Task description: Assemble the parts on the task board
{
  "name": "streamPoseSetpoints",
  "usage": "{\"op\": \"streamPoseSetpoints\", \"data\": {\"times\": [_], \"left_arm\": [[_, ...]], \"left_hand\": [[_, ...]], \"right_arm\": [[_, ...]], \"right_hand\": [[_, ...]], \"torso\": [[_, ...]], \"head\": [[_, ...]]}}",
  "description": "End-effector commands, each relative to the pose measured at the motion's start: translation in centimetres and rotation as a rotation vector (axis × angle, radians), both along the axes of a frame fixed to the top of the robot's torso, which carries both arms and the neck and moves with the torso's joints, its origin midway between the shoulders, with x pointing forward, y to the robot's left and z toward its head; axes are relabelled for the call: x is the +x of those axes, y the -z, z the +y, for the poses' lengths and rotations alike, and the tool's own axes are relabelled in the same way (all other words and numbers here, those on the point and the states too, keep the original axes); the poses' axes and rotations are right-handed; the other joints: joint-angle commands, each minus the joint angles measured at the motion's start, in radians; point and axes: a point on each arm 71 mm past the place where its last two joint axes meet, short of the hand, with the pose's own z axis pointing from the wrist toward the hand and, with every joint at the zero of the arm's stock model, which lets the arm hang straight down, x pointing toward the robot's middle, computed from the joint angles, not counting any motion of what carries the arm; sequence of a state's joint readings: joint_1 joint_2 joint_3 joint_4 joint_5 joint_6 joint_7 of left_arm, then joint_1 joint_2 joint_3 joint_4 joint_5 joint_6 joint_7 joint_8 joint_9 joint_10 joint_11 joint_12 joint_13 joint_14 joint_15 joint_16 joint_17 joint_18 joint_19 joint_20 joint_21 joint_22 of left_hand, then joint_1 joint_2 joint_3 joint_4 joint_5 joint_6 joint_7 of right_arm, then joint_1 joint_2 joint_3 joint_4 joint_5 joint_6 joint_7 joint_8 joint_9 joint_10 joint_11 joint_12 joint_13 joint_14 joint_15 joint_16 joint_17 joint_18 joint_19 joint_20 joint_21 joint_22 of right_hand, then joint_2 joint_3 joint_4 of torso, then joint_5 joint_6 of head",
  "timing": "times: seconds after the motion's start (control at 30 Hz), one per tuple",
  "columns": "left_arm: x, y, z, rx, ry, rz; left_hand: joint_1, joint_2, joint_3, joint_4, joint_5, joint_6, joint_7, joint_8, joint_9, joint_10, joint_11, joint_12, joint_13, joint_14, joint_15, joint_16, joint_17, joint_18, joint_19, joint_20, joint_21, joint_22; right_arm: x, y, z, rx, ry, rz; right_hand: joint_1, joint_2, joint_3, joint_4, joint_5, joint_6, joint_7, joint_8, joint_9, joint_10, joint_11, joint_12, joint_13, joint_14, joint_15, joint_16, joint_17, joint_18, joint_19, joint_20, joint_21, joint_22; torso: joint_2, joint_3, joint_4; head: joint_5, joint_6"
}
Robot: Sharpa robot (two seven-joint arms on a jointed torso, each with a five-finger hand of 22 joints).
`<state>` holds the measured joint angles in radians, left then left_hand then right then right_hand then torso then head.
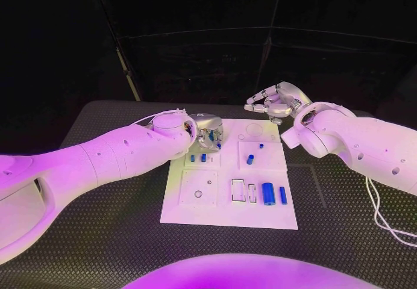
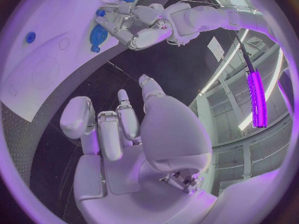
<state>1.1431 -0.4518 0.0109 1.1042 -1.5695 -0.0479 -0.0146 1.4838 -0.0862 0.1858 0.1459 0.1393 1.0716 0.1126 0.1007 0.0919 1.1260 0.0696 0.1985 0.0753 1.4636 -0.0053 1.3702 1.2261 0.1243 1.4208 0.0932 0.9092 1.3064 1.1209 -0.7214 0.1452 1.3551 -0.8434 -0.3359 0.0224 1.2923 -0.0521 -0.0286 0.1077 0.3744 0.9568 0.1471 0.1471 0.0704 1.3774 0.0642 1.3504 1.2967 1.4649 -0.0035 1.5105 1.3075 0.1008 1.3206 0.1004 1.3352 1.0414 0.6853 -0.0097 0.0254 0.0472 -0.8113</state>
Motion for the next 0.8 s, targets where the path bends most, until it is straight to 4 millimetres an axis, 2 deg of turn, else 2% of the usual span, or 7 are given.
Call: {"op": "streamPoseSetpoints", "data": {"times": [0.03,0.3,0.47,0.63,0.8], "left_arm": [[-0.23,0.8,0.17,0.039,0.004,0.037],[-0.24,0.95,0.26,0.051,0.003,0.052],[-0.25,1.0,0.16,0.055,0.004,0.057],[-0.29,1.03,0.04,0.056,0.009,0.061],[-0.28,1.0,0.01,0.051,0.007,0.053]], "left_hand": [[-0.001,-0.007,0.01,-0.001,-0.002,-0.011,0.001,-0.007,-0.002,0.007,0.001,-0.007,-0.001,0.036,-0.004,0.004,0.0,-0.017,0.005,-0.001,0.01,0.006],[-0.001,-0.018,0.047,-0.002,-0.001,-0.03,0.011,-0.031,-0.014,0.015,0.003,-0.035,-0.004,0.038,-0.004,0.005,-0.004,-0.019,0.006,-0.001,0.029,0.021],[-0.005,-0.027,0.061,-0.002,-0.001,-0.044,0.008,-0.038,-0.02,0.018,0.004,-0.047,-0.005,0.037,-0.003,0.003,-0.011,-0.02,0.007,0.0,0.038,0.028],[-0.006,-0.023,0.079,-0.002,-0.001,-0.034,-0.002,-0.033,-0.021,0.024,0.004,-0.057,-0.004,0.037,-0.003,0.003,-0.013,-0.02,0.007,0.0,0.04,0.032],[0.001,-0.015,0.112,-0.009,0.0,-0.007,0.006,-0.024,-0.019,0.045,-0.002,-0.064,-0.003,0.038,-0.008,0.004,-0.013,-0.02,0.007,-0.002,0.045,0.038]], "right_arm": [[-0.02,-0.18,0.17,0.002,-0.013,-0.008],[-0.02,-0.17,0.22,0.002,-0.014,-0.008],[-0.02,-0.17,0.23,0.002,-0.014,-0.007],[-0.01,-0.16,0.24,0.002,-0.015,-0.007],[-0.01,-0.16,0.26,0.002,-0.016,-0.007]], "right_hand": [[0.0,0.006,-0.005,0.001,0.006,-0.007,0.002,0.004,-0.002,-0.002,-0.001,0.001,0.001,0.075,-0.008,-0.005,0.118,-0.001,0.002,-0.006,-0.004,0.0],[0.001,0.008,-0.005,0.001,0.006,-0.007,0.002,0.005,-0.001,-0.002,-0.001,0.001,0.002,0.075,-0.008,-0.005,0.118,-0.001,0.002,-0.006,-0.005,-0.001],[0.001,0.008,-0.005,0.001,0.006,-0.007,0.002,0.005,-0.001,-0.002,-0.001,0.001,0.002,0.075,-0.008,-0.005,0.118,-0.001,0.002,-0.006,-0.005,-0.001],[0.001,0.008,-0.005,0.001,0.006,-0.007,0.002,0.005,-0.001,-0.002,-0.001,0.001,0.002,0.075,-0.008,-0.005,0.118,-0.001,0.002,-0.006,-0.005,-0.001],[0.002,0.009,-0.004,0.001,0.006,-0.006,0.002,0.006,-0.001,-0.001,-0.001,0.002,0.003,0.075,-0.008,-0.005,0.119,-0.001,0.002,-0.006,-0.004,0.001]], "torso": [[-0.001,-0.0003,0.0],[-0.001,-0.0004,0.0008],[-0.001,-0.0003,0.0002],[-0.001,-0.0001,0.0003],[-0.002,-0.0001,-0.0002]], "head": [[0.0,-0.001],[0.001,-0.003],[0.001,-0.004],[0.002,-0.004],[0.002,-0.004]]}}
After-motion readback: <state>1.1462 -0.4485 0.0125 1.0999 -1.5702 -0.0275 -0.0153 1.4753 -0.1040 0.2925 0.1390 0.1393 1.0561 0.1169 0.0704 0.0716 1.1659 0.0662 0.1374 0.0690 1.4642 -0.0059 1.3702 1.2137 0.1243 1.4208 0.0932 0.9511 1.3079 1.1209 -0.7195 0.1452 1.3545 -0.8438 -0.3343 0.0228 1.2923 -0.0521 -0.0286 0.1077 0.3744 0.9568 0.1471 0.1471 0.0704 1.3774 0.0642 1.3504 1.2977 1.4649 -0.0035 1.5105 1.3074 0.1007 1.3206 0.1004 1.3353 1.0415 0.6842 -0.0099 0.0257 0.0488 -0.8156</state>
